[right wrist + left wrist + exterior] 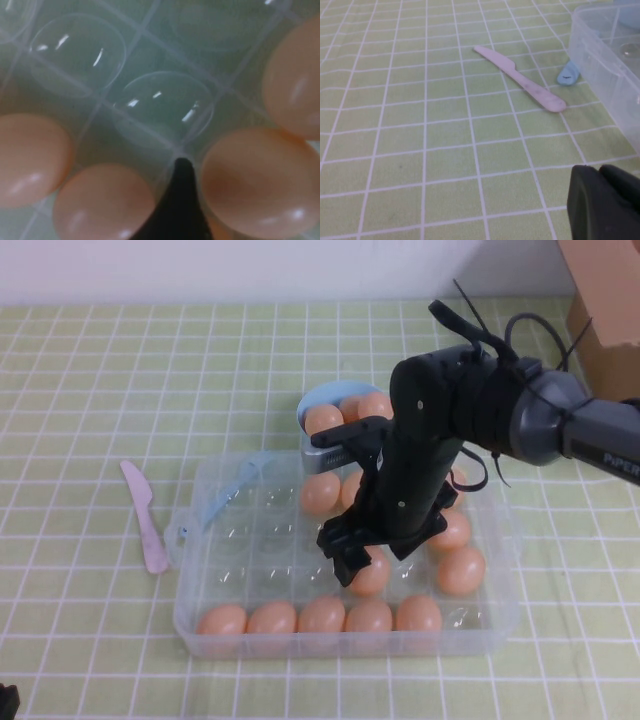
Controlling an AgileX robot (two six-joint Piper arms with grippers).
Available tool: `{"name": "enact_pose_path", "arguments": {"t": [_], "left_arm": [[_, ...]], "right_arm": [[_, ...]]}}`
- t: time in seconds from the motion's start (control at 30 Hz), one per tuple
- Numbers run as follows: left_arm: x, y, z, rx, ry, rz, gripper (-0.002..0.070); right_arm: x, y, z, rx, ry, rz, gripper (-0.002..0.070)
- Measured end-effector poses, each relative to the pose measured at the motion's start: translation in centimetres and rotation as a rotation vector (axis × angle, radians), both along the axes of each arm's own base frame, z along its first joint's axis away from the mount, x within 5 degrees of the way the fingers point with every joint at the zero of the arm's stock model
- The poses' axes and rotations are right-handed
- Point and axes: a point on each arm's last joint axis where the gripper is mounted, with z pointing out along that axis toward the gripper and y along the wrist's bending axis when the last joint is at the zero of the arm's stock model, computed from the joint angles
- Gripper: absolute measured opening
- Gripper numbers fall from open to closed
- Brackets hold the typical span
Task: Take an egg out of the egg box
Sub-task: Pick up the egg from the plastic box, then place the egg in the bowl
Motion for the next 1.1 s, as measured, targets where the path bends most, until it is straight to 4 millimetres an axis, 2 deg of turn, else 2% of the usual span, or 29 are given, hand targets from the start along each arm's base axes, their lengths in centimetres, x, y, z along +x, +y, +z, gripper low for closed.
{"name": "enact_pose_path", "arguments": {"t": [0.2, 0.37, 0.47, 0.57, 0.73, 0.83, 0.97, 1.1], "left_arm": [[0.0, 0.0, 0.0, 0.0, 0.0, 0.0, -0.0004], [0.0, 0.0, 0.0, 0.0, 0.0, 0.0, -0.0004], [0.0, 0.0, 0.0, 0.0, 0.0, 0.0, -0.0004], [0.0, 0.0, 0.0, 0.0, 0.0, 0.0, -0.0004], [0.0, 0.0, 0.0, 0.0, 0.0, 0.0, -0.0004], [0.0, 0.0, 0.0, 0.0, 0.0, 0.0, -0.0004], [0.0, 0.0, 0.0, 0.0, 0.0, 0.0, -0.0004], [0.0, 0.0, 0.0, 0.0, 0.0, 0.0, -0.0004]], "right_arm": [[0.3, 0.2, -1.1, -0.002, 0.006, -0.015, 0.0495], [0.3, 0.3, -1.2, 0.0, 0.01, -0.016, 0.039], [0.2, 0.3, -0.9, -0.002, 0.013, -0.013, 0.039], [-0.2, 0.0, 0.5, 0.012, -0.003, -0.013, 0.039], [-0.9, -1.1, 5.6, 0.055, -0.146, -0.005, 0.039], [-0.8, -1.9, 8.0, 0.093, -0.255, -0.018, 0.039], [0.7, -3.0, 9.1, 0.133, -0.36, -0.062, 0.039], [2.6, -3.3, 8.9, 0.157, -0.436, -0.092, 0.039]]}}
